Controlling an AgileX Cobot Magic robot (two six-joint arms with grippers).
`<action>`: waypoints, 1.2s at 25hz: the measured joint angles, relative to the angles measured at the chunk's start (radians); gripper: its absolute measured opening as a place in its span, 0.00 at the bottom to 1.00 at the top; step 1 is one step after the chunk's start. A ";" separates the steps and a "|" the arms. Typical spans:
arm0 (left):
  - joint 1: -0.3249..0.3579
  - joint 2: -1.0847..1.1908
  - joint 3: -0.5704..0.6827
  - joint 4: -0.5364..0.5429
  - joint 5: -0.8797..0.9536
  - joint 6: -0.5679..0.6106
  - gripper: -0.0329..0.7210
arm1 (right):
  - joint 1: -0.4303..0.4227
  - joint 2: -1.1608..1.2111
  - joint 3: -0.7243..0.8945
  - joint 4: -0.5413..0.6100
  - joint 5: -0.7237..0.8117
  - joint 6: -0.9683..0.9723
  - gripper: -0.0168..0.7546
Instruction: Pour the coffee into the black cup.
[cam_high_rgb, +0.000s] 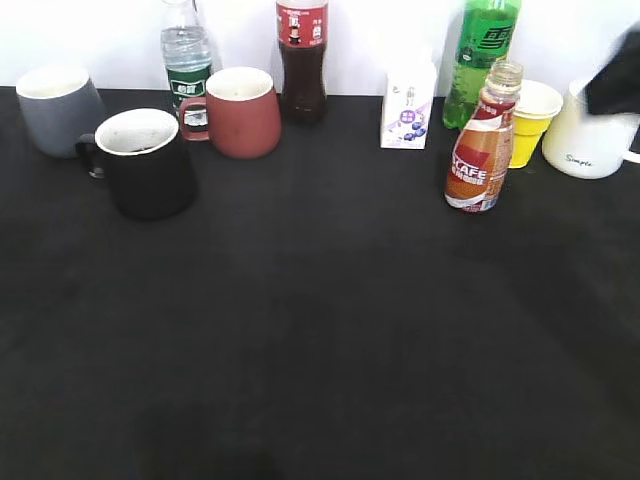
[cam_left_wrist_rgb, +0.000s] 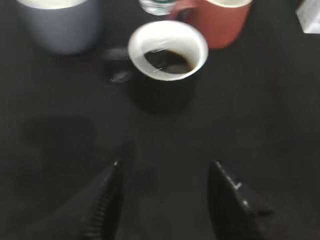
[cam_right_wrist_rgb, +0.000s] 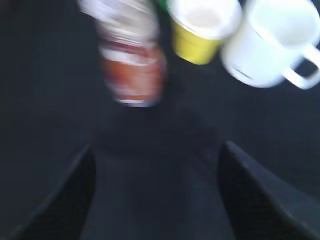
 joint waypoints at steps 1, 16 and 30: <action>0.000 -0.082 0.000 -0.013 0.072 0.060 0.59 | 0.023 -0.080 0.000 0.012 0.050 -0.004 0.79; -0.001 -0.907 0.263 -0.194 0.345 0.378 0.59 | 0.031 -1.140 0.409 -0.065 0.502 -0.007 0.74; 0.095 -0.907 0.274 -0.194 0.326 0.381 0.52 | -0.017 -1.141 0.489 -0.057 0.364 -0.007 0.70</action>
